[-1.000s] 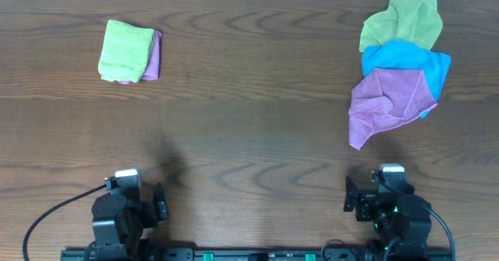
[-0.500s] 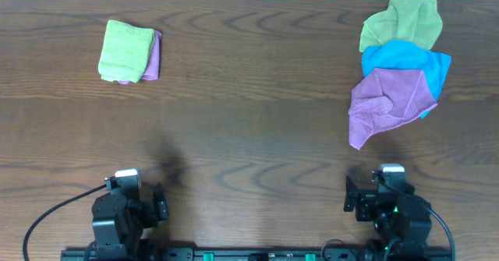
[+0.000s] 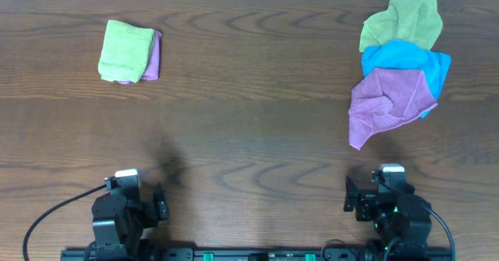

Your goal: Fold the cloth

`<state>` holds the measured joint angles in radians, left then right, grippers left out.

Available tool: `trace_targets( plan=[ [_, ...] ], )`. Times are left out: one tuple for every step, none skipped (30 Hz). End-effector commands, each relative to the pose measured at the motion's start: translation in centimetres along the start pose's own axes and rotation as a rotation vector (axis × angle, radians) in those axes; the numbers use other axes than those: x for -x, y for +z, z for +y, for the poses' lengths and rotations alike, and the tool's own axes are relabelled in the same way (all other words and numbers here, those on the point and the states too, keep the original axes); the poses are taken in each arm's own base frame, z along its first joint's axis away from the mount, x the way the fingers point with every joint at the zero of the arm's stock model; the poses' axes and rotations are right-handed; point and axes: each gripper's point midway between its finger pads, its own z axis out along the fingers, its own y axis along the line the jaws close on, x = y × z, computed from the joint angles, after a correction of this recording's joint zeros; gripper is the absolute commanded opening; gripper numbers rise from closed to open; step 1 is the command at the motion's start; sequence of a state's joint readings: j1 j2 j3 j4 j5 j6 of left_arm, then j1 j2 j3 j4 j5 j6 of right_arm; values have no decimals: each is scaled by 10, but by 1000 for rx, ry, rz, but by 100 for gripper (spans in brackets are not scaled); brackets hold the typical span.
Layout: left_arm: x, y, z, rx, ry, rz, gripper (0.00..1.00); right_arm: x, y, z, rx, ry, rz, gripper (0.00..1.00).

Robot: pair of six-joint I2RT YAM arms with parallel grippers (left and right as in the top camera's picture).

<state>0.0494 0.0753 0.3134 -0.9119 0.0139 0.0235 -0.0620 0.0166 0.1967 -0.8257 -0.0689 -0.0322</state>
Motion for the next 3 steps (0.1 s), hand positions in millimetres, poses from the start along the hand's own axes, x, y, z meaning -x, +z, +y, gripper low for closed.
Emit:
trace_targets(
  plan=[
    [-5, 2, 3, 21, 11, 11, 95, -3, 2, -4, -20, 22, 2, 99],
    [-5, 2, 3, 21, 11, 11, 95, -3, 2, -4, -20, 22, 2, 99],
    [-5, 2, 3, 20, 11, 11, 95, -3, 2, -4, -20, 22, 2, 99]
  ],
)
